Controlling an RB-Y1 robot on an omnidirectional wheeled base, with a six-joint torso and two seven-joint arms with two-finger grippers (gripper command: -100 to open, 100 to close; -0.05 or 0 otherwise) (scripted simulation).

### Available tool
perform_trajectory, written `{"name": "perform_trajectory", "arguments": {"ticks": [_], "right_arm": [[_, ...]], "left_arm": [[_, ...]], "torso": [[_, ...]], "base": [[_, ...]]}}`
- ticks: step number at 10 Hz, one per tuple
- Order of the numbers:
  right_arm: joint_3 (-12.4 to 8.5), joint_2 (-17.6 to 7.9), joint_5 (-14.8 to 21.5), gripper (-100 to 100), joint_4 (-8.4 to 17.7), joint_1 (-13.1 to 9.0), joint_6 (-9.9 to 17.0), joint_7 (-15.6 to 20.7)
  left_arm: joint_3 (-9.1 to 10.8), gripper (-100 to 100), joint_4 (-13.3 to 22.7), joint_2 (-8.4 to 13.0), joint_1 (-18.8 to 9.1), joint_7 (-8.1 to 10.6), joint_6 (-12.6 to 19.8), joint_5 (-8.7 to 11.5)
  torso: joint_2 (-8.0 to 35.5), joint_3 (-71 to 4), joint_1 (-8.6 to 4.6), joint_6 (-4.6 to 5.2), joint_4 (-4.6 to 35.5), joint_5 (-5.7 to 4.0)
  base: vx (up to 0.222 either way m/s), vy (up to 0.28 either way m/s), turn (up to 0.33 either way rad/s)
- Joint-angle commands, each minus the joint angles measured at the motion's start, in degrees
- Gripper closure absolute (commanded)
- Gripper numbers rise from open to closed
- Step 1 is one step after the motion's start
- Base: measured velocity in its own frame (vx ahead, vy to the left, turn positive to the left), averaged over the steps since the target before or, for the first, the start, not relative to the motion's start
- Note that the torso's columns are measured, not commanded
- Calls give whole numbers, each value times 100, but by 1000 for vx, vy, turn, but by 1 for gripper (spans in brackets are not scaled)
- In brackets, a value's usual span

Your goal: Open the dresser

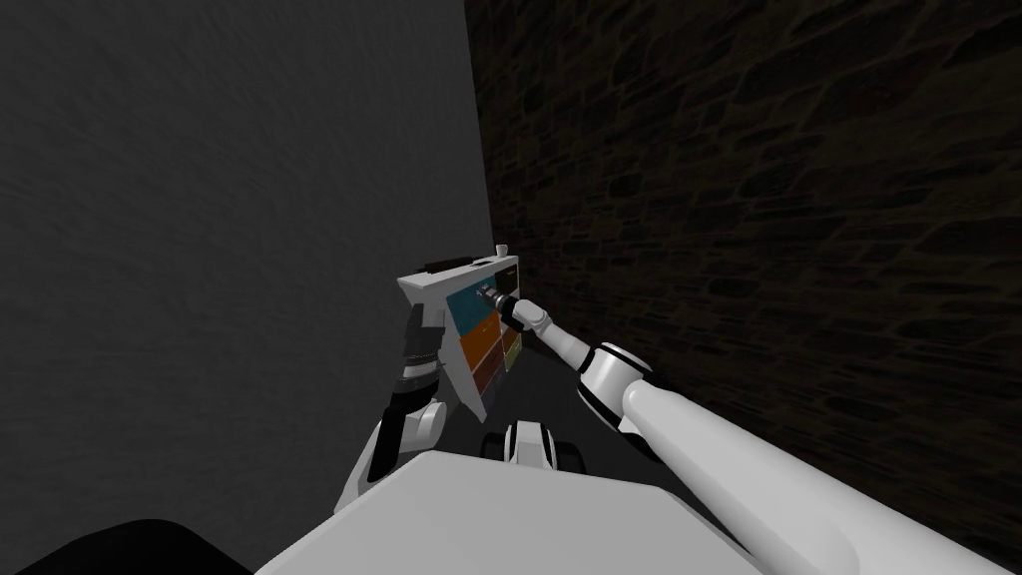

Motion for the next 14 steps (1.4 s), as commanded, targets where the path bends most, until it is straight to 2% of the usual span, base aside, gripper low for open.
{"name": "perform_trajectory", "arguments": {"ticks": [1,3,5,6,8,9,13,14], "right_arm": [[14,-62,-21,100,-15,-26,-79,-37],[31,-74,-25,100,-26,12,-99,-38],[29,-92,-38,100,-77,3,-145,-41],[33,-162,-82,-100,43,-172,-205,-169],[32,-236,-127,-100,139,-360,-278,-292],[30,-310,-172,-100,235,-548,-351,-415],[28,-458,-262,-100,427,-923,-497,-660],[145,-468,-230,-100,332,-819,-430,-701]], "left_arm": [[0,0,0,0,0,0,0,0],[-1,0,0,-1,1,0,0,0],[0,0,0,0,0,0,0,0],[0,0,0,0,0,0,0,0],[-2,0,0,-2,1,0,0,0],[-3,0,-1,-3,0,0,0,0],[-2,0,-1,-2,1,0,0,0],[-2,0,-1,-2,1,0,0,0]], "torso": [[3,2,18,-4,5,4],[-25,-17,96,-19,20,19],[-13,-9,41,-11,9,9],[-15,-10,36,-9,12,4],[-34,-23,112,-15,-1,30],[-34,-25,107,-21,4,28],[-13,-11,32,-5,22,-1],[-3,-6,30,-2,34,-5]], "base": [[-137,-180,-70],[-60,-103,-39],[-72,-192,-38],[-42,-67,-29],[-33,54,-39],[-36,72,-28],[-28,37,-20],[-7,14,-5]]}}
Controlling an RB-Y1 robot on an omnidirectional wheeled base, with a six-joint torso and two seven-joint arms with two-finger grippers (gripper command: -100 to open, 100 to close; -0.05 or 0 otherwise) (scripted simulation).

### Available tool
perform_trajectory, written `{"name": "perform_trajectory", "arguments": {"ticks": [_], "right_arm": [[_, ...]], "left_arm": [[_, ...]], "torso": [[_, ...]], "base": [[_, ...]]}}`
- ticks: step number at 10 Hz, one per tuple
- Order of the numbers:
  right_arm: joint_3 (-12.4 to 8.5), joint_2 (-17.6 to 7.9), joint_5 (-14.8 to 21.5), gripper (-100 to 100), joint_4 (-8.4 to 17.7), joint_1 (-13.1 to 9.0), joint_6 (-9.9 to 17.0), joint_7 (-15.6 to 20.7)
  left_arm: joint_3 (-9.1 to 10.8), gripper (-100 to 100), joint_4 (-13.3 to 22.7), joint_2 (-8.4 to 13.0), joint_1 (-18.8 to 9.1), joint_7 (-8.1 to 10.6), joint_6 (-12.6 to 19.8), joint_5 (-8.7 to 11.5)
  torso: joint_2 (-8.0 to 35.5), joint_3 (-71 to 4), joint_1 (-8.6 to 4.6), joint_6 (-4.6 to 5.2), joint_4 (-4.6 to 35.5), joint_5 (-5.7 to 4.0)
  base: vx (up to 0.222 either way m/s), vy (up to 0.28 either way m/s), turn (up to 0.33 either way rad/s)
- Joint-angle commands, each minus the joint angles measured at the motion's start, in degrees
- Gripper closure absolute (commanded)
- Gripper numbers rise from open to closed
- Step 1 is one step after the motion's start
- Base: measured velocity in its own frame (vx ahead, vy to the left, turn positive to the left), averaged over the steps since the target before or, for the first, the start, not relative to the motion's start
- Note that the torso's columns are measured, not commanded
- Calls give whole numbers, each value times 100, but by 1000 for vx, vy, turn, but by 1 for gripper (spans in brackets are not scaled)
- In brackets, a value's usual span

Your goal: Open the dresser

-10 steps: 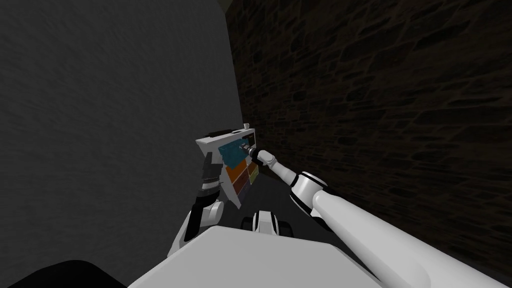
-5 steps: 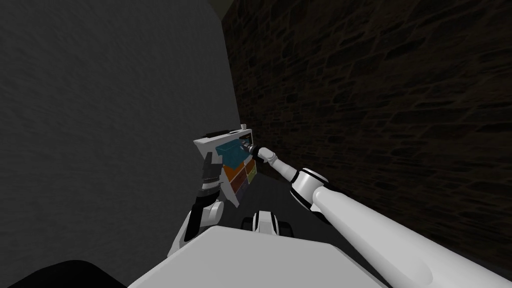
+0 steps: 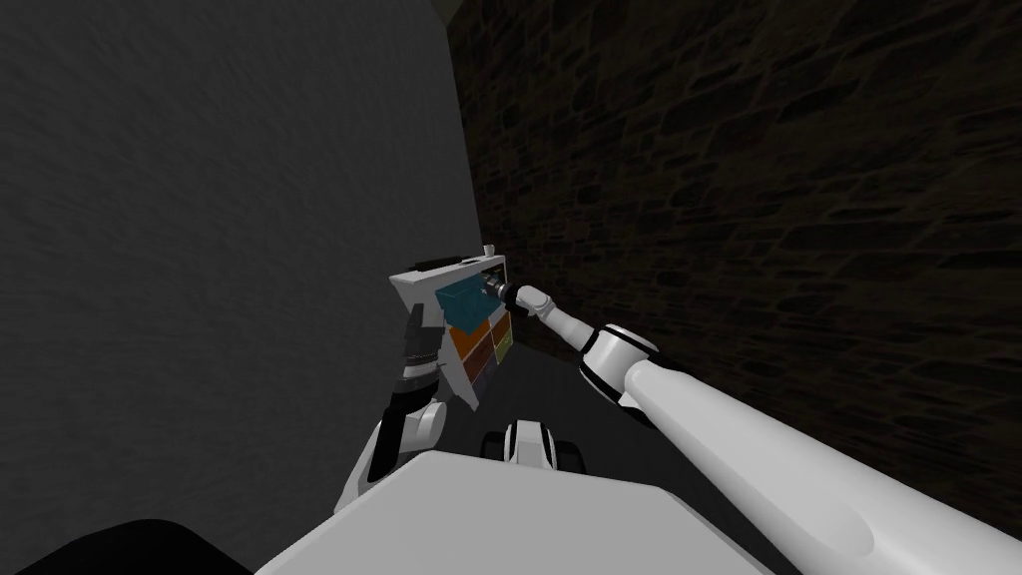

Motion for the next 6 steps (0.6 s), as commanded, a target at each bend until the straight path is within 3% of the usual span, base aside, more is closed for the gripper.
{"name": "perform_trajectory", "arguments": {"ticks": [1,6], "right_arm": [[11,-7,0,0,6,-1,-1,-25],[30,-10,3,0,32,31,-8,-24]], "left_arm": [[0,0,0,0,0,0,0,0],[0,0,0,0,0,0,0,0]], "torso": [[1,3,2,-5,-9,4],[-15,-8,26,-10,-27,17]], "base": [[0,0,0],[0,0,0]]}}
